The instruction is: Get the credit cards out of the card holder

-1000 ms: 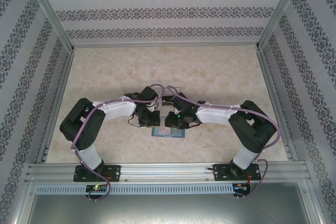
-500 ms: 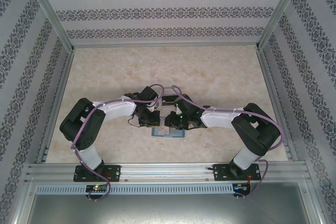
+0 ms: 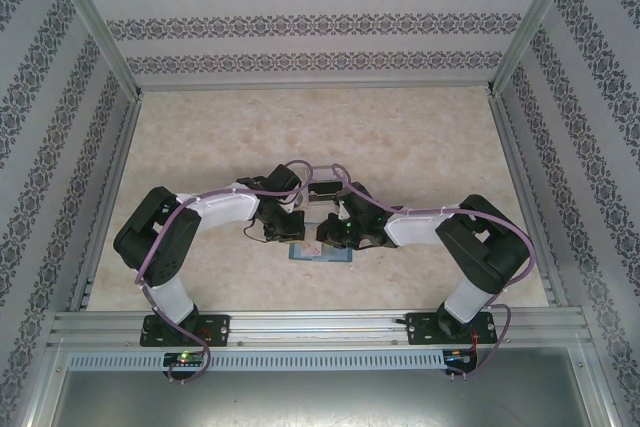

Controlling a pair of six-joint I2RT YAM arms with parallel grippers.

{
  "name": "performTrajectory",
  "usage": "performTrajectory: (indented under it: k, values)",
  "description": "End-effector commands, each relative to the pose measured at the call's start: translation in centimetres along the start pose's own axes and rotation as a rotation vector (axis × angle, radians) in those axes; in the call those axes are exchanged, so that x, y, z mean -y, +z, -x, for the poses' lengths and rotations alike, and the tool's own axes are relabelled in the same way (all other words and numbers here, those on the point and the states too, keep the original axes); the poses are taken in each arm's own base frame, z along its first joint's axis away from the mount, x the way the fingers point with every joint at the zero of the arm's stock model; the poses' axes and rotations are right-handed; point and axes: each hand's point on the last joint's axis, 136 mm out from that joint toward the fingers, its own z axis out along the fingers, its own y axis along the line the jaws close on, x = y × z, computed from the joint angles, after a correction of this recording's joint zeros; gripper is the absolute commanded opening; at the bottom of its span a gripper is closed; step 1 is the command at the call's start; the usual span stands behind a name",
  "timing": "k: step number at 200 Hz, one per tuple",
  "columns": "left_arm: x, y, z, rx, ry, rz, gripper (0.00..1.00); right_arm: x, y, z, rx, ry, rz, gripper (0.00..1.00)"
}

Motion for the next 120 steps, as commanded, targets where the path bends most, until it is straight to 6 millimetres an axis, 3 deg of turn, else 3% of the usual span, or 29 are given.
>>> performTrajectory:
  k: [1, 79, 120]
  values:
    - [-3.7, 1.3, -2.0, -0.061, -0.021, 0.152, 0.09, 0.7, -0.3, 0.3, 0.033, 0.010, -0.010, 0.12]
    - [-3.9, 1.1, -2.1, -0.060, -0.028, 0.166, 0.09, 2.2, -2.2, 0.3, 0.056, 0.018, -0.036, 0.09]
    - [-3.9, 0.8, -2.4, -0.056, -0.038, 0.158, 0.09, 2.3, -4.3, 0.6, 0.086, -0.005, -0.063, 0.08]
